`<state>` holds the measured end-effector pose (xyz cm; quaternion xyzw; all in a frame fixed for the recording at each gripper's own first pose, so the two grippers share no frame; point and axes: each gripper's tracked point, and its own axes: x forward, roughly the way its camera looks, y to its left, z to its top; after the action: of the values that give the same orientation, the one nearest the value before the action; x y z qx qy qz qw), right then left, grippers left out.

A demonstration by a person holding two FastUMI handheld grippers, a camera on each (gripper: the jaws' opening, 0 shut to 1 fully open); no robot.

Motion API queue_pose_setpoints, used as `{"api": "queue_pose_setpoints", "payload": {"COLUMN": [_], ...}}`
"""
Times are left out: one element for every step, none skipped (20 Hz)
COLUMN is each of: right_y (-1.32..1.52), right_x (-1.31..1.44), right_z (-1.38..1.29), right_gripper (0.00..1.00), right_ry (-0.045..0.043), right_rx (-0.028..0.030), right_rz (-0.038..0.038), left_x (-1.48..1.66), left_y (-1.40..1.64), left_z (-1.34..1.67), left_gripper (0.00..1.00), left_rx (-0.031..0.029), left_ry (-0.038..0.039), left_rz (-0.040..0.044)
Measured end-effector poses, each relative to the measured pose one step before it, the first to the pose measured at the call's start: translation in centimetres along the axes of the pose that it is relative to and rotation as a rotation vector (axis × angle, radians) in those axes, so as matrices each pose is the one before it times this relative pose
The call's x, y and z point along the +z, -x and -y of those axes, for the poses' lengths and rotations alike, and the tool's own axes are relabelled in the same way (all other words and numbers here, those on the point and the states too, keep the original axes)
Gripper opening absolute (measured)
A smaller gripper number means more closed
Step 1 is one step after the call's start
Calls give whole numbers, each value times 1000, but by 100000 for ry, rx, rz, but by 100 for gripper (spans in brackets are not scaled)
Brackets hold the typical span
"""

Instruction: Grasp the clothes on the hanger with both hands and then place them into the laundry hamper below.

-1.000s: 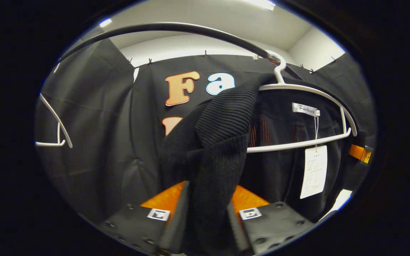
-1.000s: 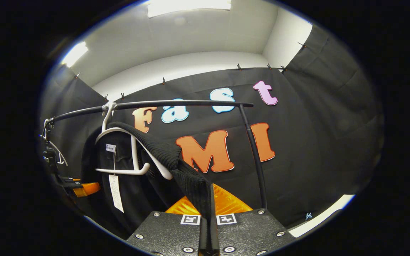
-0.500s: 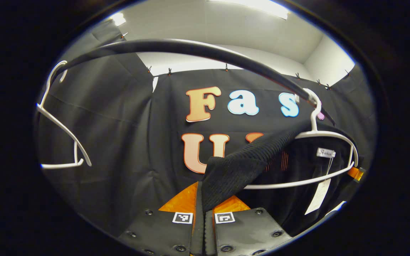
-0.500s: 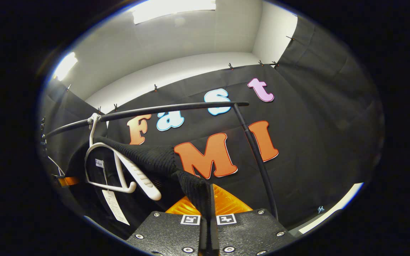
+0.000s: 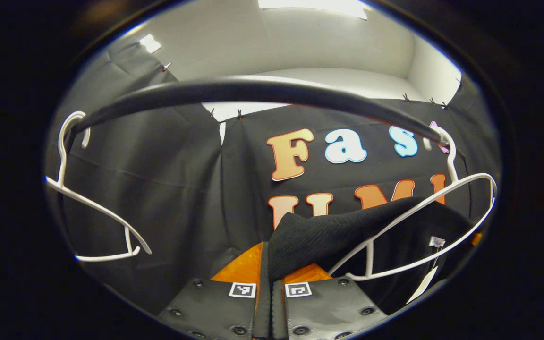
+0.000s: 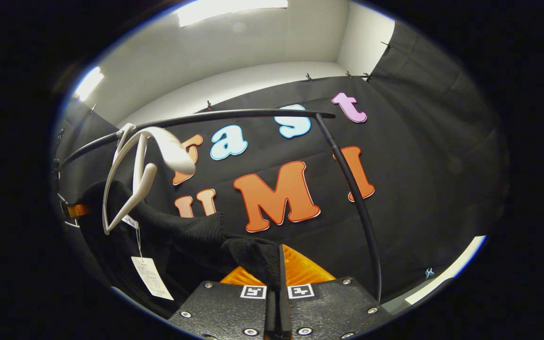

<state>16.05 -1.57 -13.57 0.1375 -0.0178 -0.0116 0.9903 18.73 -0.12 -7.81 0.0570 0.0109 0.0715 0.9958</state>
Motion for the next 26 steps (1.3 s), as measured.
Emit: {"api": "queue_pose_setpoints", "payload": {"right_y": [-76,-74,452,270,441,387,258,190,103,375,544,453,379,447,105,327,495,514,438,334,356,353,310,280,251,142], "right_x": [-553,-433,-347,-394,-258,-341,-351,-360,-257,-324,-221,-148,-245,-204,-187,-245,-207,-288,-398,-369,-407,-430,-608,-661,-774,-865], "right_z": [-625,-513,-568,-701,-518,-301,-159,-167,-152,-59,-67,-74,-7,57,-72,-75,-199,-162,-146,-170,-202,-171,-202,-165,-252,-298], "right_gripper": [2,2,2,2,2,2,2,2,2,2,2,2,2,2,2,2,2,2,2,2,2,2,2,2,2,2], "right_ry": [339,501,805,1362,1554,1318,1089,793,468,309,211,136,273,342,376,525,659,887,993,1047,710,250,-13,-75,39,79], "right_rx": [951,756,941,858,616,345,257,177,40,87,224,369,268,57,305,457,472,439,427,298,466,263,531,395,496,432], "right_rz": [-1064,-896,-535,-403,-173,-220,-345,-325,-348,-757,-806,-487,-649,-517,264,-343,-361,-638,-616,-554,-546,-737,-1114,-1290,-1474,-1343], "left_x": [-694,-837,-601,-585,-599,-700,-545,-478,-344,-422,-250,-333,-472,-306,-287,-276,-200,-408,-202,-502,-550,-488,-499,-596,-664,-667], "left_y": [-26,-146,218,173,306,277,431,244,239,363,351,589,692,418,473,460,505,842,607,597,531,474,414,181,92,25], "left_z": [-676,-674,-582,-590,-531,-606,-422,-18,-47,-56,195,341,211,133,175,101,184,272,281,193,93,108,168,118,-60,-39], "left_gripper": [12,9,9,9,8,9,8,8,9,9,9,8,8,9,9,9,9,9,9,8,8,8,8,9,9,9], "left_rx": [1186,1241,1143,974,539,444,320,-187,-366,-830,-1063,-1040,-850,-659,-669,-755,-865,-1160,-1055,-1299,-1024,-1101,-911,-551,-405,-343], "left_ry": [1580,1374,1261,726,327,-170,-333,-60,501,1065,1505,905,-77,-874,-1226,-1279,-1171,-1001,-518,167,553,611,321,197,381,388], "left_rz": [-1283,-1372,-1107,-1298,-1290,-1163,-753,-732,-883,-965,-1042,-1223,-953,-532,-342,-81,-269,-410,-445,-545,-733,-966,-1011,-1137,-1105,-1220]}}
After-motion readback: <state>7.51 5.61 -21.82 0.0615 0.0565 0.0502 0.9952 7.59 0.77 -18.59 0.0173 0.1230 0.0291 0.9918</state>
